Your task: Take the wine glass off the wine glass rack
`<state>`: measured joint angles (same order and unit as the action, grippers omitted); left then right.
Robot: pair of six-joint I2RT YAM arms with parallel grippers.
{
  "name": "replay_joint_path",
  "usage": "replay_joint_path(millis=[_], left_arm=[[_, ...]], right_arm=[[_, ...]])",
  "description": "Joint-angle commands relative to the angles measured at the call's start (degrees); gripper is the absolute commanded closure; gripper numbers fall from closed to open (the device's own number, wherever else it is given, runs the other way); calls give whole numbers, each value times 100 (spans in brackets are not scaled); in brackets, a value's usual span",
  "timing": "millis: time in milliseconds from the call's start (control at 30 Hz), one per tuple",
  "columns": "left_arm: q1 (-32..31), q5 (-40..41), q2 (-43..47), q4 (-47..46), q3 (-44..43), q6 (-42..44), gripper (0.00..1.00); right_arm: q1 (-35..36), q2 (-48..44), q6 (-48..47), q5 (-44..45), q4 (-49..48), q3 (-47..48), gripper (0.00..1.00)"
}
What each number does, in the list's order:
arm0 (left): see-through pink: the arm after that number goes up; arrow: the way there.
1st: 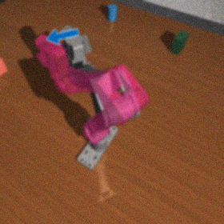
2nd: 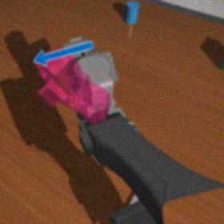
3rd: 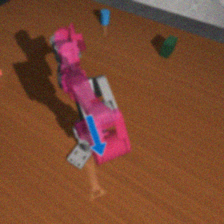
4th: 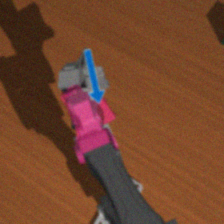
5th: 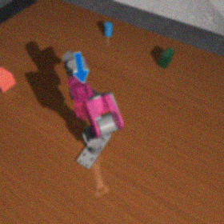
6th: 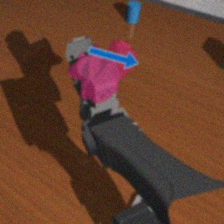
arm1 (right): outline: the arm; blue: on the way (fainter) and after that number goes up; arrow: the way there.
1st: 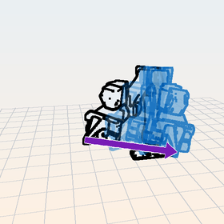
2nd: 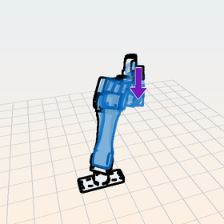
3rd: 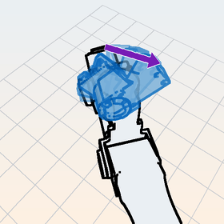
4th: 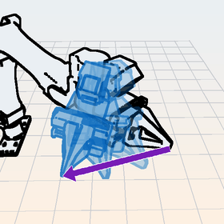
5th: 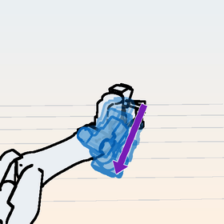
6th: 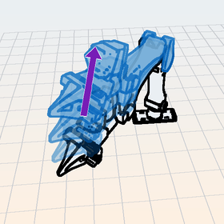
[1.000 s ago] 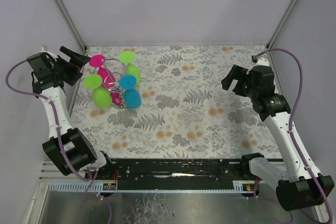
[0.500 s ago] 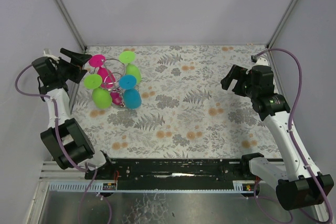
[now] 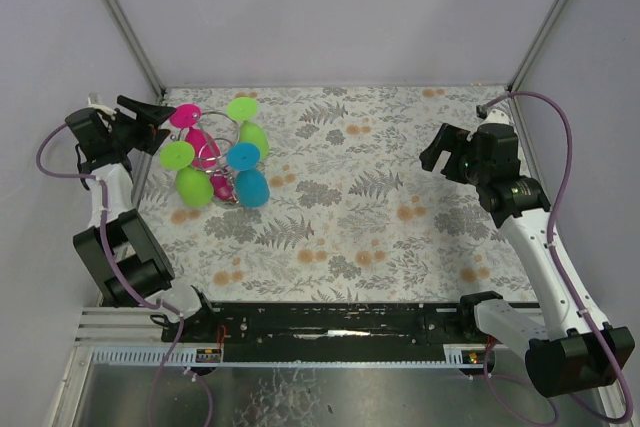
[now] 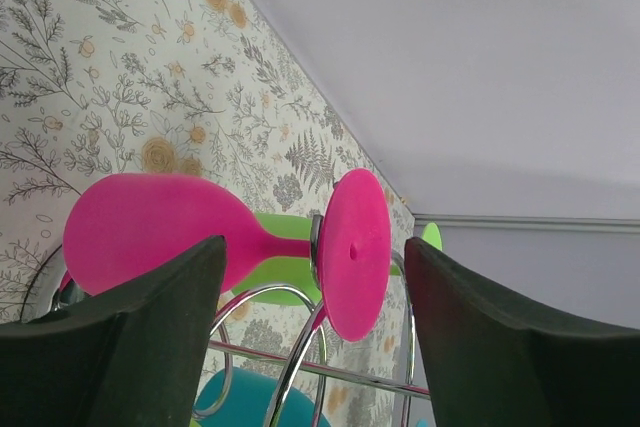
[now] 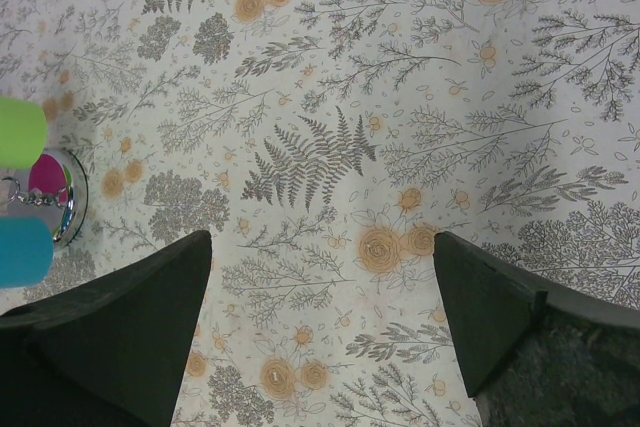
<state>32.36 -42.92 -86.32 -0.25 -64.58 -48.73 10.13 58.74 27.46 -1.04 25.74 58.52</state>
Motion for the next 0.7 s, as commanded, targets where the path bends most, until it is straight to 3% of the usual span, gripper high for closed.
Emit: replay_joint_path(millis=[0,300,667], left_arm=[[-7,-206,-36,-517,-210,-102,34],[-53,-360,-142,-606,-244,-219,48],[-94,-556,-212,-578,-254,-225,57]], right_arm=[[20,15,-36,-1,-314,74,1],[17,-28,7,31,-305,33,1],[22,-63,67,93,-321,12,1]])
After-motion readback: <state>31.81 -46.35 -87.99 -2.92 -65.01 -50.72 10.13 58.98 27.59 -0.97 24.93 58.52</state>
